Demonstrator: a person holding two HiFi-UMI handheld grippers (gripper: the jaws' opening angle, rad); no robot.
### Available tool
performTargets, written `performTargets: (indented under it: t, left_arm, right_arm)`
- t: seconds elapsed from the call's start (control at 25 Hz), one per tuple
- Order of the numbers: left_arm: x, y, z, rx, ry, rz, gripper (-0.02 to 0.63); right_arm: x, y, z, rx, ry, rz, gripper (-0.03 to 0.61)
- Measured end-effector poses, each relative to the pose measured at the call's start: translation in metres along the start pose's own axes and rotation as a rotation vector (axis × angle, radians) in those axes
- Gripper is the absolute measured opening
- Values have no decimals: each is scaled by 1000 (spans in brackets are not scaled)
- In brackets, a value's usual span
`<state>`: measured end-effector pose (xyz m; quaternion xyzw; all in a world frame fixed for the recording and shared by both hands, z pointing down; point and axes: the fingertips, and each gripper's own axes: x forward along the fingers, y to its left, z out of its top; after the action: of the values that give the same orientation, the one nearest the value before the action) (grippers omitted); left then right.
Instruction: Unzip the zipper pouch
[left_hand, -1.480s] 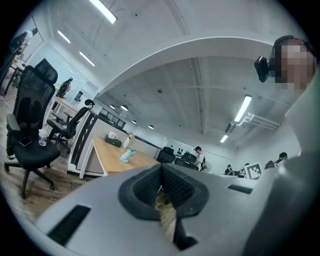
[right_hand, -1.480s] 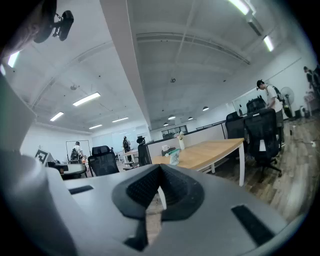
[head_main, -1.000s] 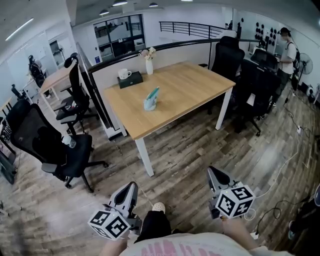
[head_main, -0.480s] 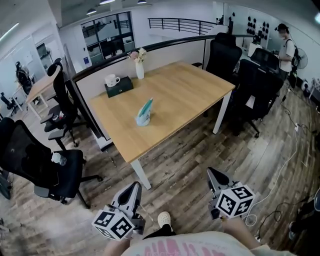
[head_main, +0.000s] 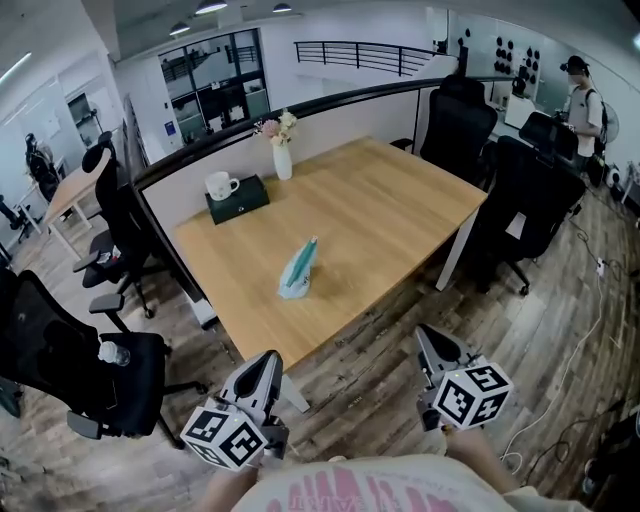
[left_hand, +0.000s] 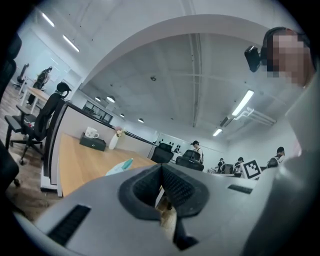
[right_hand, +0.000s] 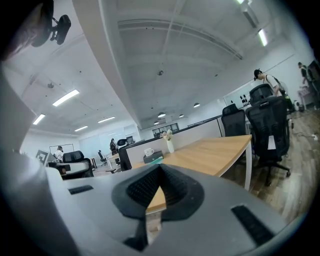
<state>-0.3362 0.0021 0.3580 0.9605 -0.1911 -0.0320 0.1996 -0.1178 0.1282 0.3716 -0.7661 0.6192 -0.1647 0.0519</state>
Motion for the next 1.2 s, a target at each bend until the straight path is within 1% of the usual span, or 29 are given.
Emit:
performTargets:
  t: [0.12, 0.24, 0.36, 0.44, 0.56, 0.68, 0.76, 0.92, 1.04, 1.12, 1.2]
  left_arm:
    - [19, 13, -5, -23, 9, -3, 2]
    - [40, 20, -16, -52, 35, -8, 2]
    - [62, 25, -22, -51, 56, 14, 2]
    - [79, 27, -19, -39, 44, 39, 2]
    - [103, 33, -12, -34, -3, 109, 2]
    - [125, 35, -9, -46, -64, 202, 2]
    - [141, 30, -10, -62, -96, 256, 2]
    - [170, 14, -16, -56, -146, 346, 2]
    - [192, 3, -31, -83, -175, 414, 2]
    - [206, -4, -41, -91, -174, 452, 2]
    - [218, -8, -50, -97, -162, 475, 2]
  right_arm:
    - [22, -9, -6, 4, 20, 0, -2]
    - [39, -25, -4, 13, 14, -15, -2]
    - [60, -45, 1, 20, 27, -2, -2]
    - [80, -60, 6, 11, 49, 24, -2]
    - [114, -78, 19, -20, 79, 99, -2]
    - [146, -97, 40, -91, 97, 185, -2]
    - [165, -112, 58, -124, 110, 239, -2]
    - [197, -146, 86, -152, 120, 331, -2]
    - [216, -168, 86, -136, 157, 396, -2]
    - [226, -177, 79, -136, 189, 440, -2]
    - [233, -188, 70, -126, 218, 464, -2]
